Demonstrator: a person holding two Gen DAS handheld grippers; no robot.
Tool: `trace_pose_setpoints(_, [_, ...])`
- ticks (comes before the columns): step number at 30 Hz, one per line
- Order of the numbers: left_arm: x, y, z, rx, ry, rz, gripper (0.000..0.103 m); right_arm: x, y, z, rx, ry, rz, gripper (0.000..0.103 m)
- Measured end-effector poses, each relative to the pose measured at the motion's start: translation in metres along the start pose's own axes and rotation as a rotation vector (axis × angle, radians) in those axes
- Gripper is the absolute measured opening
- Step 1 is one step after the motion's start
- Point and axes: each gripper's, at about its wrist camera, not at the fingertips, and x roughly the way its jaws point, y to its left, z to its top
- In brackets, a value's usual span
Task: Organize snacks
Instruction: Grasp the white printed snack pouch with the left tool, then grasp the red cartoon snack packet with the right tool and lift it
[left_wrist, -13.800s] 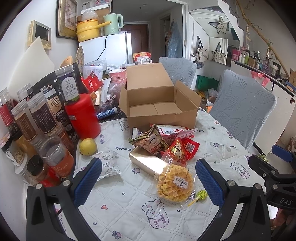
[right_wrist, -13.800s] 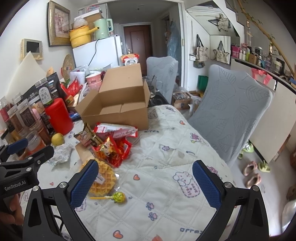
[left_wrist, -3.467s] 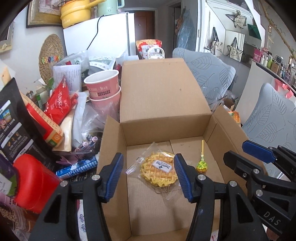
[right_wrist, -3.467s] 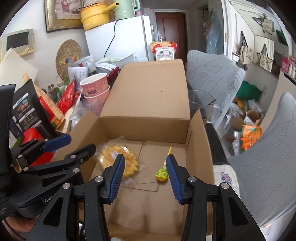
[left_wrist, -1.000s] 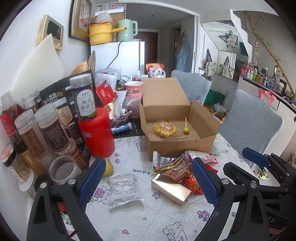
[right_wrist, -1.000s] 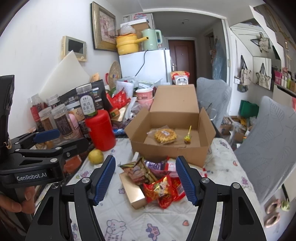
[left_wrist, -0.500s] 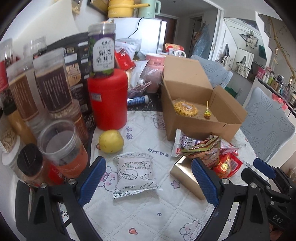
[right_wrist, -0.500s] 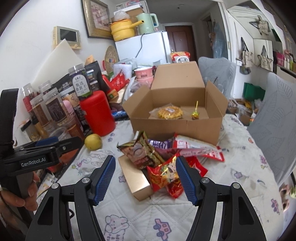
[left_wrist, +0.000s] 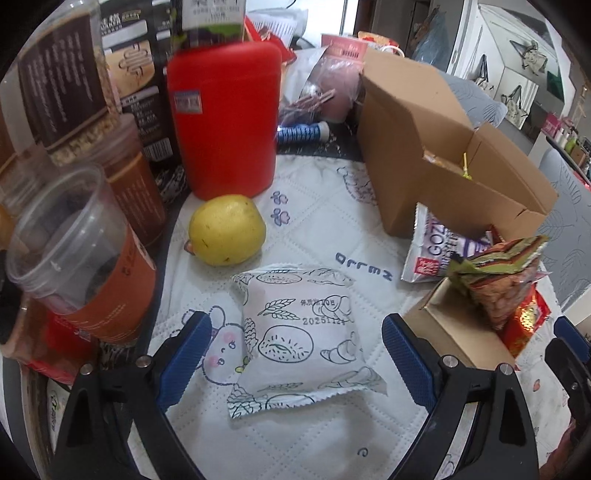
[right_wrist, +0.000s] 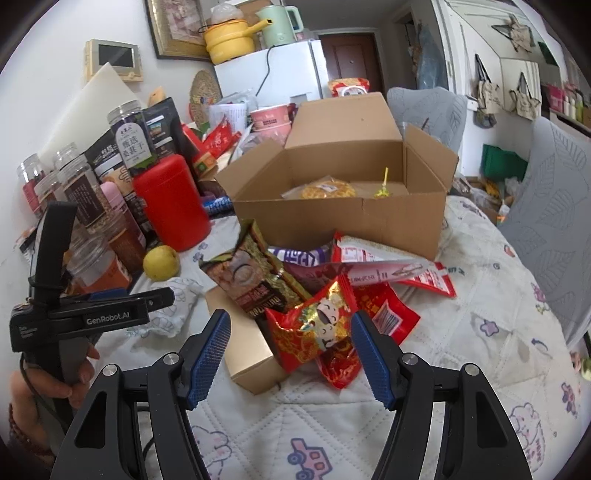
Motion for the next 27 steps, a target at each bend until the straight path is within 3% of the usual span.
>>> trace_pose_setpoints(6, [0.026,-0.001,0.001,-0.006,0.063,0.022,0.095,0.008,-0.009,-0.002,-0.001,0.03,-0.017,0.069])
trace_pose_setpoints(9, [0.035,-0.002,0.0,-0.011,0.083,0.019,0.095,0.011,-0.014,-0.005,0.004,0.04,-0.024,0.074])
trace_pose_setpoints(12, [0.037,-0.004,-0.002,-0.007,0.069,0.027,0.081,0.016,-0.02,-0.005,0.01,0.056,-0.018,0.075])
trace_pose_setpoints(14, [0.034,-0.007,-0.002,0.007,0.062,0.017,0.065,0.019,-0.021,-0.005,0.008,0.062,0.001,0.077])
trace_pose_setpoints(16, [0.03,-0.01,-0.002,0.017,0.057,0.008,0.061,0.023,-0.022,-0.005,0.003,0.07,0.019,0.077])
trace_pose_setpoints(27, [0.003,-0.027,-0.006,0.052,0.065,-0.073,0.059,0.047,-0.029,0.002,-0.038,0.117,0.097,0.082])
